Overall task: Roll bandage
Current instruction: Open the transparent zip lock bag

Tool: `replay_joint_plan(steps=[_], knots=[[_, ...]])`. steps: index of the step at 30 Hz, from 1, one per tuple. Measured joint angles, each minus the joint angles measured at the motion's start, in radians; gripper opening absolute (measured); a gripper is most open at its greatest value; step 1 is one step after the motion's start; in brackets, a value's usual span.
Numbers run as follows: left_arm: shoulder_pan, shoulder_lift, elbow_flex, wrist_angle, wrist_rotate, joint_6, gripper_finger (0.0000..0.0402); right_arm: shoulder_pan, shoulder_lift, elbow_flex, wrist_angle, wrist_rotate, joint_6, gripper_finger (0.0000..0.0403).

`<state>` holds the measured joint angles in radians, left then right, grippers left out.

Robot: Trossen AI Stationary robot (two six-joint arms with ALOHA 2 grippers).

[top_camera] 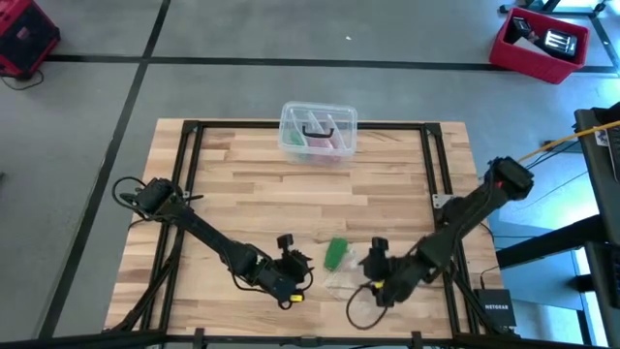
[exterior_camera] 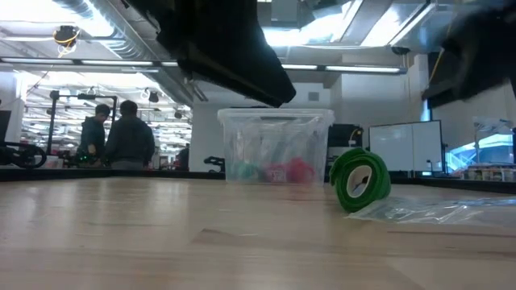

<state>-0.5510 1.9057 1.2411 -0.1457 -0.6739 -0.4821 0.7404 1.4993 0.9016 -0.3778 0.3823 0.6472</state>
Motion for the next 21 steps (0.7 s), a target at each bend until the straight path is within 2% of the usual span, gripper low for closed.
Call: replay_joint_plan(steps=[4,8,12,16,21], knots=[[0.000,0.000,0.000,0.018,0.000,0.001,0.0100,0.047,0.116,0.000,0.048,0.015,0.033,0.0289],[0.000,0.000,0.000,0.028,0.000,0.010,0.0100,0.041,0.228,0.000,0.121,0.007,-0.036,0.0289],[0.001,0.000,0.000,0.027,0.000,0.002,0.0100,-0.006,0.305,0.002,0.151,-0.061,-0.071,0.0261],[0.001,0.000,0.000,0.028,0.000,0.000,0.0100,-0.017,0.314,0.004,0.165,-0.082,-0.078,0.0176],[0.004,0.000,0.000,0.032,0.001,-0.013,0.0100,-0.013,0.304,0.003,0.123,-0.042,-0.103,0.0026]])
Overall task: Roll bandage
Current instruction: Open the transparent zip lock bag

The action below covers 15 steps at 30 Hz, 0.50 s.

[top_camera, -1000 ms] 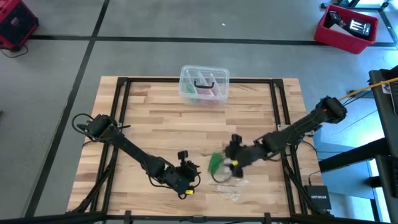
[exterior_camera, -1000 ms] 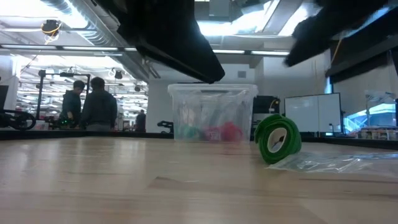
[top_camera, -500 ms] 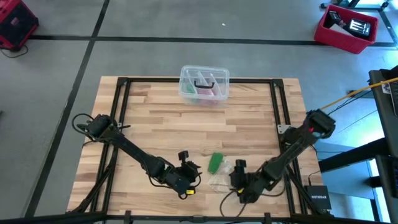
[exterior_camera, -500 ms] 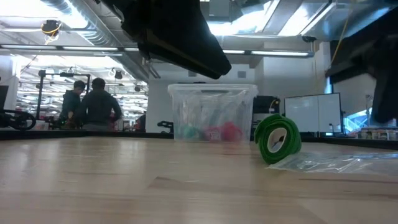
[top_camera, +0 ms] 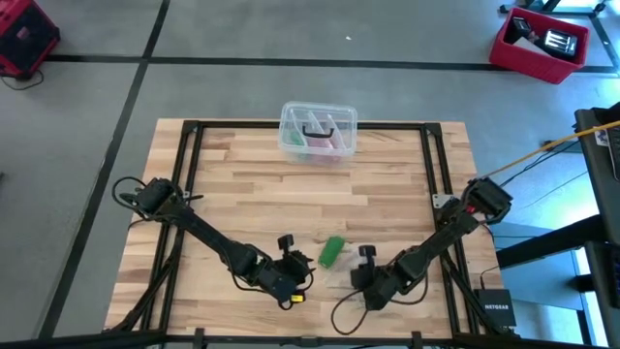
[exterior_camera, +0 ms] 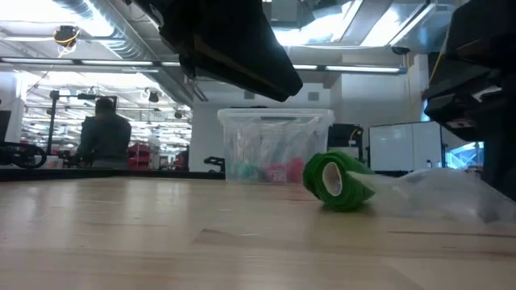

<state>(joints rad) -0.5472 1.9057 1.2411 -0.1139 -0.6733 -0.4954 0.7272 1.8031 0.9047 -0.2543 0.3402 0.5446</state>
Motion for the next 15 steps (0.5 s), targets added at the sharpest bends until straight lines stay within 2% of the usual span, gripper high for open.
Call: replay_joint_plan(steps=[1,5,7,11,15], knots=[[0.000,0.000,0.000,0.000,0.000,-0.003,0.0100,0.006,-0.004,-0.001,-0.010,0.005,0.000,0.0015],[0.000,0.000,0.000,0.009,0.000,-0.016,0.0100,0.052,-0.053,0.001,-0.070,0.066,-0.018,0.0023],[0.000,0.000,0.000,0.040,0.000,-0.005,0.0100,0.089,-0.081,0.036,-0.123,0.128,-0.051,0.0012],[0.001,0.000,0.000,0.152,0.001,0.034,0.0100,0.165,-0.093,0.123,-0.246,0.361,-0.167,0.0010],[0.007,0.000,0.000,0.287,0.000,0.074,0.0100,0.202,-0.093,0.168,-0.234,0.610,-0.410,0.0015]])
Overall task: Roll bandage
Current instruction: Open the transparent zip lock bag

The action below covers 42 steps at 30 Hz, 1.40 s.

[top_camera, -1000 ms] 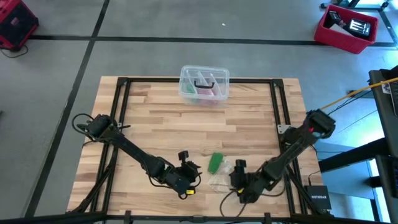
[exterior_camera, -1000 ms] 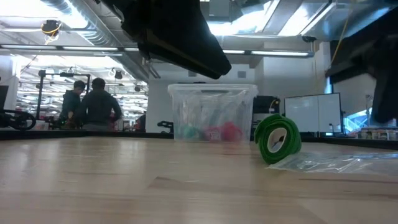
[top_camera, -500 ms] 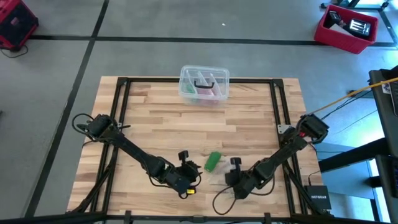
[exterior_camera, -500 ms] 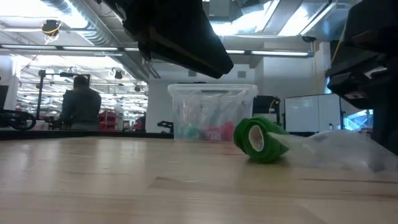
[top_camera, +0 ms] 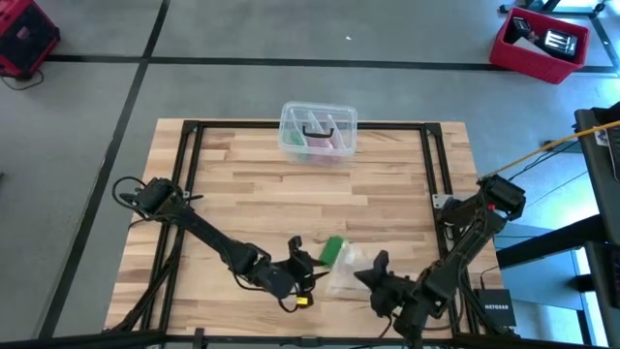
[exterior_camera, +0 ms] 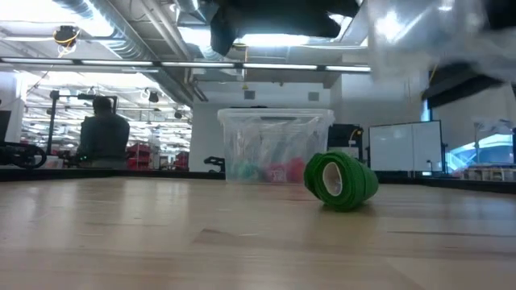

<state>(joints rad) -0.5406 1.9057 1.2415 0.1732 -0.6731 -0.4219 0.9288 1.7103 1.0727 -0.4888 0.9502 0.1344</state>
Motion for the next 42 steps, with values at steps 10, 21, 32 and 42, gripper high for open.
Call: replay_joint_plan(steps=[10,21,32,42], knots=[[0.018,-0.020,0.000,0.049,0.008,0.016,0.0100,-0.005,0.001,0.001,0.017,0.231,-0.240,0.0008],[0.013,-0.153,0.000,0.041,0.038,0.149,0.0100,0.000,0.001,0.001,0.026,0.252,-0.296,0.0005],[0.024,-0.183,0.000,-0.185,0.019,0.014,0.0100,-0.031,0.001,0.001,0.082,0.230,-0.339,0.0004],[0.041,-0.179,-0.094,0.058,0.134,-0.091,0.0100,0.009,0.002,0.001,0.149,0.306,-0.428,0.0003]])
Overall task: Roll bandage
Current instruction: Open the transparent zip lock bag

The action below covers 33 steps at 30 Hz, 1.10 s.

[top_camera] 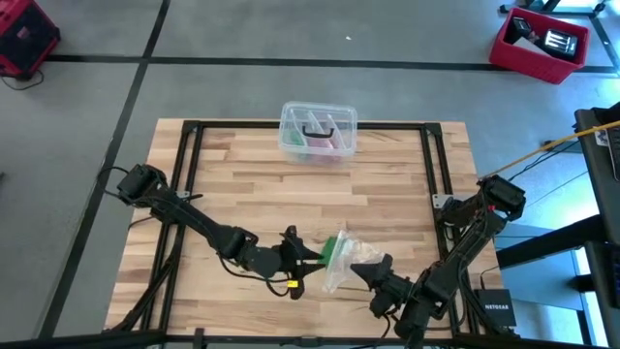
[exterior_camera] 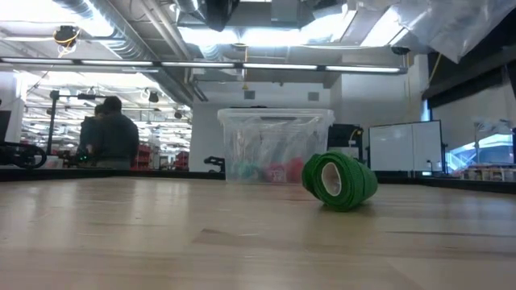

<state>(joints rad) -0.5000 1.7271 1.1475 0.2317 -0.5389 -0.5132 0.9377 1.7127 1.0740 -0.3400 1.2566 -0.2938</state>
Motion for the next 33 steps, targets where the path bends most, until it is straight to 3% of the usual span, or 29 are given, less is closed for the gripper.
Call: replay_joint_plan(steps=[17,33], knots=[[0.016,0.016,-0.014,0.112,0.090,-0.034,0.0100,-0.002,0.003,0.000,0.000,-0.008,-0.026,0.0005],[0.028,0.031,-0.013,0.118,0.091,-0.039,0.0100,-0.005,0.003,0.000,0.001,-0.017,-0.007,0.0007]])
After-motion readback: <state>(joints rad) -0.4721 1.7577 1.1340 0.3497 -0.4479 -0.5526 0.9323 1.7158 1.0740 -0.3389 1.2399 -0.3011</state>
